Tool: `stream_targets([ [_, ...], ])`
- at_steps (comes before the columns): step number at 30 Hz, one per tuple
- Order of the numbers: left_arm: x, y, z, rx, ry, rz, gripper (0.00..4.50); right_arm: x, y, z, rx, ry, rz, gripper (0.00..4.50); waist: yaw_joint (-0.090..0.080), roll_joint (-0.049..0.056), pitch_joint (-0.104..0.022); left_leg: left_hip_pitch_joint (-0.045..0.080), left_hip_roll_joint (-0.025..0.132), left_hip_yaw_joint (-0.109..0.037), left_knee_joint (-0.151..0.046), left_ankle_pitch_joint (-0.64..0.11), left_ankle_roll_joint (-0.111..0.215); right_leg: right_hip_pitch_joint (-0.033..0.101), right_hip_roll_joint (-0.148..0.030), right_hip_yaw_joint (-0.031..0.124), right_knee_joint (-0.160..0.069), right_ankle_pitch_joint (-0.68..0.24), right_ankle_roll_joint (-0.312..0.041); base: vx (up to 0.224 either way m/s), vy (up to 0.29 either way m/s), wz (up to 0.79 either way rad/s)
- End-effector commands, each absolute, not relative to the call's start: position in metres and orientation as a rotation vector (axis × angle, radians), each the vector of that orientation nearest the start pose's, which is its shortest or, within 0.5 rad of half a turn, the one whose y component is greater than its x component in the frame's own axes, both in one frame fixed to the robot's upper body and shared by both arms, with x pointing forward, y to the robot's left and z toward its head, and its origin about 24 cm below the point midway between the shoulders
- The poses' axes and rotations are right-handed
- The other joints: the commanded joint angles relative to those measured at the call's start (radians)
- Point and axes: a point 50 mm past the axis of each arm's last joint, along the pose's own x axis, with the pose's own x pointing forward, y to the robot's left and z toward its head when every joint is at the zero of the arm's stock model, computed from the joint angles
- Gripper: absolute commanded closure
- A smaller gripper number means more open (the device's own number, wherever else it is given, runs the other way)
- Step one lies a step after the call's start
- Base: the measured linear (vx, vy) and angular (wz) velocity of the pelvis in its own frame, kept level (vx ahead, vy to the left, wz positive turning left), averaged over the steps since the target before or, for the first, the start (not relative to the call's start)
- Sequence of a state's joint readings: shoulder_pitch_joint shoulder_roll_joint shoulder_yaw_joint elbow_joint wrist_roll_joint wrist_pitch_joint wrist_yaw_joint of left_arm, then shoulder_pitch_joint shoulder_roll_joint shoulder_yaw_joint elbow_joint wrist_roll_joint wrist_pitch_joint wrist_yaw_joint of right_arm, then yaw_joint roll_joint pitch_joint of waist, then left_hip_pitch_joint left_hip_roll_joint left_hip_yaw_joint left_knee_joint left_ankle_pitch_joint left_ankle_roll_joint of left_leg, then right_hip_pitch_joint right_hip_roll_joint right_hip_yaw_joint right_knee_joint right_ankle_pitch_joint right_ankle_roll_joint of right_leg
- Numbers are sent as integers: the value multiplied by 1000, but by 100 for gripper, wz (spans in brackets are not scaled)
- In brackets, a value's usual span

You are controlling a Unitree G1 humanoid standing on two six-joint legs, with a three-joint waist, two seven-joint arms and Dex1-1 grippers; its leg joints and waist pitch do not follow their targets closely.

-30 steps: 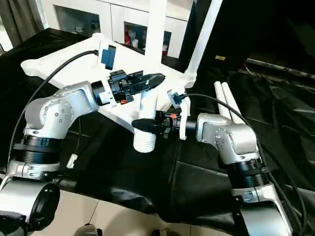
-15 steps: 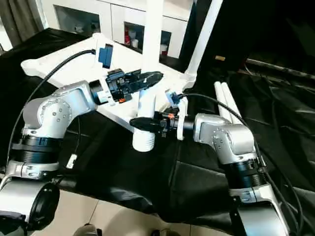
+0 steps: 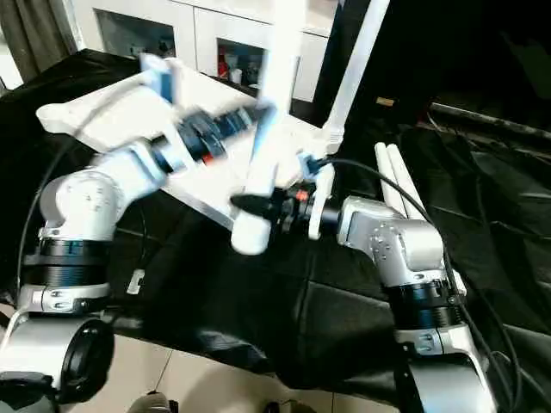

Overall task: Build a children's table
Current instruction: Pick table leg, then insert table leg to table base

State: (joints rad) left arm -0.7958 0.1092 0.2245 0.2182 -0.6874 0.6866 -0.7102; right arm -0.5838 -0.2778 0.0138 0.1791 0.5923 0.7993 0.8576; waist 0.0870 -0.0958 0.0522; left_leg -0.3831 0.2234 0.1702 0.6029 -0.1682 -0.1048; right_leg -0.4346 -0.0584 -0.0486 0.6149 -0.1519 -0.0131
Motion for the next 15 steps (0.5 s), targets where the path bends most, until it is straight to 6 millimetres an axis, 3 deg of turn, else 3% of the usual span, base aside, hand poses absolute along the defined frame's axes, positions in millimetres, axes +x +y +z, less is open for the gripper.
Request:
stream_targets([
  [1,347,109,208,-613,-162,-1005,152,321,-117,128,375,262,1080,261,0,5,-76,12,-3,12,-58,-120,2,73,-53,29,-65,-207,-136,0,0,0],
  [2,355,122,204,-555,-171,-892,152,329,-121,126,323,231,972,261,-2,3,-76,11,-4,12,-58,-119,-1,73,-52,29,-66,-209,-132,0,0,0],
  [3,356,124,203,-543,-168,-877,152,330,-122,125,315,228,958,261,-4,1,-75,9,-5,12,-59,-118,-3,72,-52,29,-68,-219,-122,0,0,0],
  [5,364,135,187,-294,-103,-772,152,339,-129,121,236,204,821,261,-7,1,-75,15,-4,10,-63,-116,-9,66,-49,28,-73,-257,-83,0,0,0],
  [7,364,137,173,-68,-45,-783,152,342,-133,119,204,189,765,262,-9,5,-75,17,-4,11,-64,-125,-20,66,-50,30,-70,-269,-71,0,0,0],
  [8,363,137,163,64,-3,-819,152,342,-134,118,202,183,748,262,-10,-2,-75,17,-2,10,-66,-129,-21,64,-51,29,-71,-280,-62,0,0,0],
  [9,360,137,146,286,82,-896,152,343,-135,116,200,174,724,262,-7,6,-76,21,0,8,-67,-131,-20,61,-53,31,-69,-280,-60,0,0,0],
  [10,360,137,146,286,82,-896,152,343,-135,116,200,174,724,262,-8,7,-73,22,0,9,-68,-139,-18,57,-52,32,-72,-286,-57,0,0,0],
  [13,357,144,124,531,220,-1000,152,343,-136,113,190,172,703,262,-6,9,-77,21,1,11,-68,-110,-26,62,-54,34,-58,-187,-102,0,0,0],
  [15,356,150,115,630,303,-1058,152,343,-136,110,180,169,691,262,-8,12,-78,18,-1,12,-68,-114,-33,66,-54,35,-53,-163,-114,0,0,0],
])
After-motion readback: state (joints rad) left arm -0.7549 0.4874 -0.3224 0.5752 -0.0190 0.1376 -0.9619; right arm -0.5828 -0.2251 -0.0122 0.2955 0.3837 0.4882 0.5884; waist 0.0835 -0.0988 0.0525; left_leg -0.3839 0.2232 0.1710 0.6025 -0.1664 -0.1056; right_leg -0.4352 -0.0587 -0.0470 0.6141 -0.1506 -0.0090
